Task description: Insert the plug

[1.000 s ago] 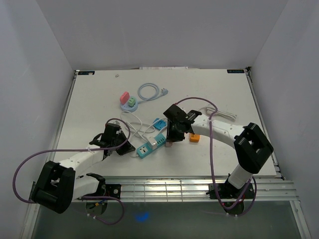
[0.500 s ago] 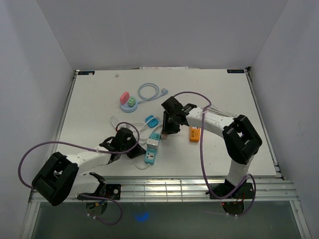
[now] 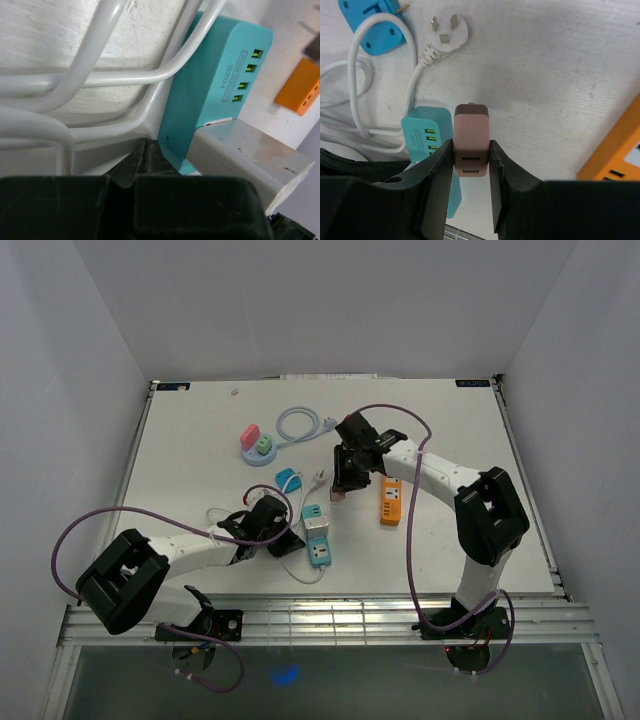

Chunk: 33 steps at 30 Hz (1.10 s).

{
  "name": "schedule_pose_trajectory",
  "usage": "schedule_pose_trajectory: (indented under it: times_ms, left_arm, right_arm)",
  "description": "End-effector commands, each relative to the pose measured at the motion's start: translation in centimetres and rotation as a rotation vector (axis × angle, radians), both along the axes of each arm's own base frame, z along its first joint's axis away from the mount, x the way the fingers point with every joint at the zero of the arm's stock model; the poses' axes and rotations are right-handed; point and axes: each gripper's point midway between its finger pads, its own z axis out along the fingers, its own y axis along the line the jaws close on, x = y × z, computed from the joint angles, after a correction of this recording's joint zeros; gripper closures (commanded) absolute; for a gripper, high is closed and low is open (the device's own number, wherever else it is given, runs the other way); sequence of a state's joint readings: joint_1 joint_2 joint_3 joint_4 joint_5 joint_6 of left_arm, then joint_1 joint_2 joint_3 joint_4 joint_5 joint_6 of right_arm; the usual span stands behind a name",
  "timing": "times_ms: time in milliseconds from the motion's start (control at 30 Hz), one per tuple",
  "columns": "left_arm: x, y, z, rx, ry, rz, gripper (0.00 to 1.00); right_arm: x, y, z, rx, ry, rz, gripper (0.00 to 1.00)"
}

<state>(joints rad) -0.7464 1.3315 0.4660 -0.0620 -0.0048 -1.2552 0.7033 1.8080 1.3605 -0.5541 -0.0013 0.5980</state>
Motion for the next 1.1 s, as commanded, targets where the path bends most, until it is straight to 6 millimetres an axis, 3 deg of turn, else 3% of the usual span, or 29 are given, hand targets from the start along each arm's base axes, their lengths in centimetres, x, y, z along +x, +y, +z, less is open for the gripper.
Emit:
schedule_pose_trajectory:
  times_ms: [0,233,400,633,900,1067]
  left_arm:
    - [0.8,1.1,0.7,0.082,-0.027,0.033,1.0]
    - [1.4,2.0,3.7,0.152,-0.076,-0.009,0.99]
    - [1.5,3.5,6.2,0.163,-0.141,0.006,0.95]
    - [2.7,4.5,9.0,0.121,-0.22,-0.026,0.95]
    - [4.5,7.5,9.8,0.119,-0.249,0.014,0.99]
    - [4.9,8.0,10.3,0.14,-0.268,0.025,0.99]
  right_arm:
    - [0.9,-1.7,5.8,-0.044,-0.134,0.085,0.92]
    - [-2.6,-3.7,8.9,-0.053,-0.131,0.173,0.92]
    - [-6.7,-3.2,10.2,-0.011,-0.072,0.281,0.92]
    - [-11.0,-1.8,12.3,0.028,-0.032,0.361,0.92]
    - [-14.0,1.1,11.7,0.048,0.021,0.381,0.92]
    - [-14.9,2.3,9.3,0.053,0.074,0.356,0.92]
